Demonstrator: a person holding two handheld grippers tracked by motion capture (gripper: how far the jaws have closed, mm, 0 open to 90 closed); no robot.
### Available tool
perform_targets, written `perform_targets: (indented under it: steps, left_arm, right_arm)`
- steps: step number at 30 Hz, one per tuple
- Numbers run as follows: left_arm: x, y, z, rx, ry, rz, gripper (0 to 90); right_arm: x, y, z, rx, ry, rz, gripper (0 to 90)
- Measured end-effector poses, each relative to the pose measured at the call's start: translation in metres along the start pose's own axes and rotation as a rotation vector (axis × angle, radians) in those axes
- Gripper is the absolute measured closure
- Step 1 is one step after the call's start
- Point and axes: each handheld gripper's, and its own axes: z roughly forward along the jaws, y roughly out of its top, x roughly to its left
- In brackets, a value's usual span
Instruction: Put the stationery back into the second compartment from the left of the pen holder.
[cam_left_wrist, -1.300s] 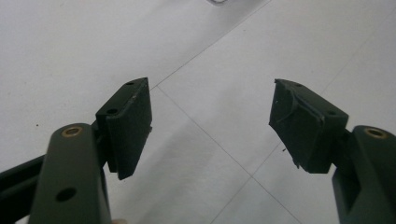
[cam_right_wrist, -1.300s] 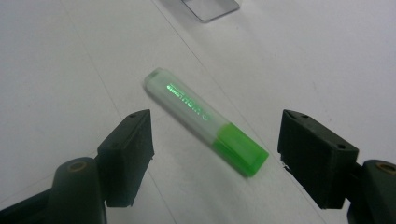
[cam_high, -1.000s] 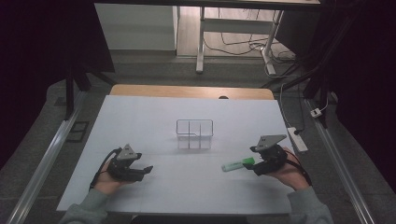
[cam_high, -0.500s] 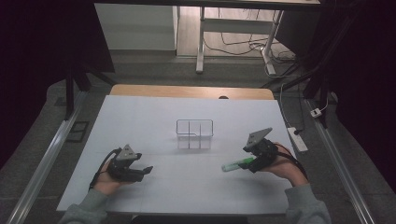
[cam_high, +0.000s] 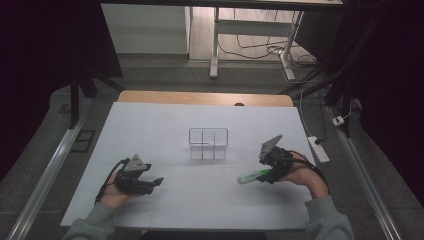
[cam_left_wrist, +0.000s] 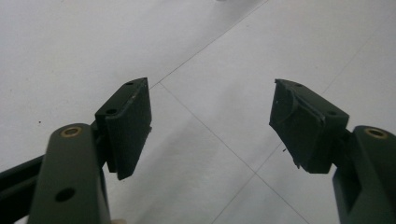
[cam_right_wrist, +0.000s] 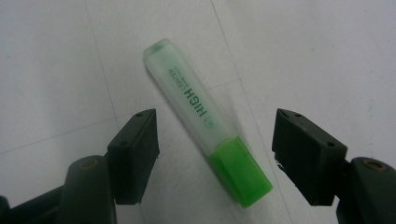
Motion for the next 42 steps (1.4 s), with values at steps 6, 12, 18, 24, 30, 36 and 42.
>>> perform_targets:
  steps: [6,12,18,24,30,36,42]
  left_arm:
    - [-0.001,0.0,0.0,0.001,0.002,0.001,29.4]
    - [0.0,-0.001,-0.001,0.003,0.002,0.001,29.4]
    - [0.0,-0.001,-0.001,0.001,0.0,0.004,29.3]
    - [-0.001,-0.001,-0.001,0.006,-0.004,0.009,29.0]
    - [-0.002,-0.001,-0.002,0.015,-0.008,0.017,29.0]
    - [-0.001,-0.001,-0.001,0.02,-0.008,0.012,29.0]
    - [-0.001,-0.001,-0.003,0.013,-0.005,0.01,29.0]
  right_arm:
    - [-0.002,-0.003,0.012,0.061,0.013,-0.012,35.9]
    - [-0.005,-0.005,0.016,0.083,0.016,-0.02,40.6]
    - [-0.005,-0.002,0.024,0.131,0.004,-0.068,48.9]
    - [-0.006,0.0,0.026,0.134,0.031,-0.137,54.1]
    - [-0.006,-0.003,0.025,0.12,0.062,-0.156,63.4]
    - [-0.004,-0.003,0.025,0.109,0.063,-0.195,66.8]
    - [0.0,-0.004,0.022,0.086,0.043,-0.197,67.0]
